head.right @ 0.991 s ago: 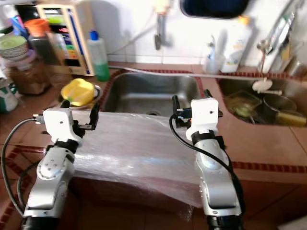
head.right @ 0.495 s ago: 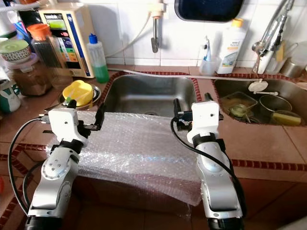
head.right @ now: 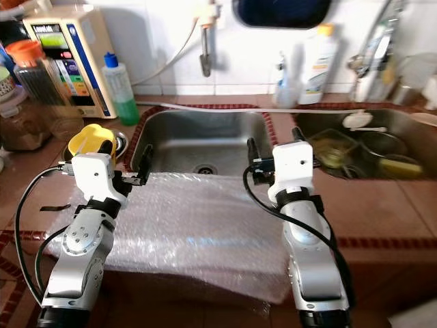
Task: Kitchen organization
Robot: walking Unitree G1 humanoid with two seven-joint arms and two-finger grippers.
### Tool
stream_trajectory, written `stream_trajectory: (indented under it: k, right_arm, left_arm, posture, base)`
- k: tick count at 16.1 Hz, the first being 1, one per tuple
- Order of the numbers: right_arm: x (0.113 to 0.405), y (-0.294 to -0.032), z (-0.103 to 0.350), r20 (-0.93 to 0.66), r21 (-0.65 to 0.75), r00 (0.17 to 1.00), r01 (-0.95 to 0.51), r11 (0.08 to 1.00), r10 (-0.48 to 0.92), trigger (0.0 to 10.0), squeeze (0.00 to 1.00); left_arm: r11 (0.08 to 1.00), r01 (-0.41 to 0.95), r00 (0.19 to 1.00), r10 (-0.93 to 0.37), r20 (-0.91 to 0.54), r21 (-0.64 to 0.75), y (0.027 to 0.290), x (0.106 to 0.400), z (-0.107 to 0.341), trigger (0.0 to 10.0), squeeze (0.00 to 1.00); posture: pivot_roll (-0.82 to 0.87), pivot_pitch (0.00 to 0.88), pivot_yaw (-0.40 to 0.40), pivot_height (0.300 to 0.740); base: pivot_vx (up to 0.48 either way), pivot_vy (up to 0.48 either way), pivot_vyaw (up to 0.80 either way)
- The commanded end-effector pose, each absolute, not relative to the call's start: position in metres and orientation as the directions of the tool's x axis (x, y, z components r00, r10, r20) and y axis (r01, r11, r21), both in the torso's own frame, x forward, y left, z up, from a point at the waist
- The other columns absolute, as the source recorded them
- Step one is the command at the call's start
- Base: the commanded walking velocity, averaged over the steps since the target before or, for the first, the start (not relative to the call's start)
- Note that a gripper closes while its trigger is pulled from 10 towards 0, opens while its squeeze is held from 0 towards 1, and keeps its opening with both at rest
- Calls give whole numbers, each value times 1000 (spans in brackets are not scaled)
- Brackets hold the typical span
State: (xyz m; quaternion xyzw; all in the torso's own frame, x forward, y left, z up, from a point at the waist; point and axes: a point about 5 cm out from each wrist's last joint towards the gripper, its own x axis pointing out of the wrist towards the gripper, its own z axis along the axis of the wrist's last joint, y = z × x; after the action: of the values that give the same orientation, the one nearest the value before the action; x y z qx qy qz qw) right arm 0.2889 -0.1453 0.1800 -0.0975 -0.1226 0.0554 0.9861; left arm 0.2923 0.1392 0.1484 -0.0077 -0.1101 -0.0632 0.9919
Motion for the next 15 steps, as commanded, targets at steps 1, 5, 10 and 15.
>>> stream_trajectory:
  k: [1,5,10,15]
  right_arm:
    - [287,-139,185,256,-212,953,-109,971,162,10000,0]
    - [286,-141,185,257,-217,953,-103,971,159,10000,0]
    - [286,-141,185,255,-224,953,-107,969,165,10000,0]
    - [285,-140,183,240,-208,953,-134,969,183,10000,0]
  left_arm:
    - [992,127,964,-124,236,4,141,292,153,10000,0]
    - [992,129,965,-127,232,6,141,292,152,10000,0]
    - [994,113,968,-111,225,4,142,292,150,10000,0]
    - [999,16,972,-24,233,36,155,291,152,10000,0]
  posture:
    - [-53,0,44,740]
    - [-55,0,47,740]
    - [-55,0,46,740]
    - [-51,0,42,740]
  base:
    - [315,0,0]
    - [311,0,0]
    - [103,0,0]
    - [0,0,0]
